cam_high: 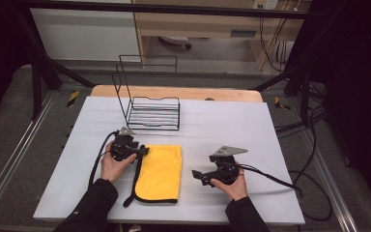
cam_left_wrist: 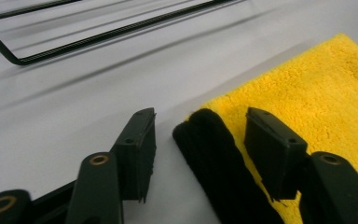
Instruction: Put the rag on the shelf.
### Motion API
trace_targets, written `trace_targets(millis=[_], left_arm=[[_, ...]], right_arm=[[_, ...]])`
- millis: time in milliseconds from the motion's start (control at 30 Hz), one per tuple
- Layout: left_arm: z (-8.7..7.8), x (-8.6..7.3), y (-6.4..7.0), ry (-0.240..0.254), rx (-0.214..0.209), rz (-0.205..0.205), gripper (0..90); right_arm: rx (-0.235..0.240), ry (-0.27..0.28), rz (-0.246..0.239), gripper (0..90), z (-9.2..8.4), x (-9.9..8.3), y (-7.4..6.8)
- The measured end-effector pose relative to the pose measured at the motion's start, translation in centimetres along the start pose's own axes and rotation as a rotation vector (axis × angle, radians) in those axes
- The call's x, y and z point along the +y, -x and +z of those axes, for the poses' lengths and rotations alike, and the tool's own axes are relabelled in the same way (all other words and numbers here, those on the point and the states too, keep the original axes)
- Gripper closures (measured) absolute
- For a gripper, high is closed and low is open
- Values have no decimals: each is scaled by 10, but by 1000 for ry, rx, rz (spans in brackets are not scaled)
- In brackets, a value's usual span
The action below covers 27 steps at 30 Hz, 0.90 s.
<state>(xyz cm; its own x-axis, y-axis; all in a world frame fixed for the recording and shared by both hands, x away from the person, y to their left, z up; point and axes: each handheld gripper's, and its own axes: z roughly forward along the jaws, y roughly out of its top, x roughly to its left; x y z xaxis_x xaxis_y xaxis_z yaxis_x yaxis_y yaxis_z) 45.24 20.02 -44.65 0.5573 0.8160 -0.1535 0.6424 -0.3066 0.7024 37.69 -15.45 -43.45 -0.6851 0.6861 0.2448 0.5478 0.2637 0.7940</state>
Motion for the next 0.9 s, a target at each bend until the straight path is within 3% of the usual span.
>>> trace_targets(millis=[133, 300, 500, 667, 900], left_arm=[[1, -1, -1, -8, -28, -14, 529], [2, -1, 2, -10, -20, -5, 571], [2, -1, 5, -18, -37, -7, 686], [2, 0, 4, -21, -50, -13, 745], [3, -1, 6, -15, -44, 14, 754]], right_arm=[[9, 4, 4, 50, -2, 1, 0], [2, 3, 9, 54, -1, 2, 1], [0, 0, 25, 57, 5, 5, 0], [-5, -8, 2, 65, 20, 16, -7], [-29, -17, 14, 116, 43, 30, -12]])
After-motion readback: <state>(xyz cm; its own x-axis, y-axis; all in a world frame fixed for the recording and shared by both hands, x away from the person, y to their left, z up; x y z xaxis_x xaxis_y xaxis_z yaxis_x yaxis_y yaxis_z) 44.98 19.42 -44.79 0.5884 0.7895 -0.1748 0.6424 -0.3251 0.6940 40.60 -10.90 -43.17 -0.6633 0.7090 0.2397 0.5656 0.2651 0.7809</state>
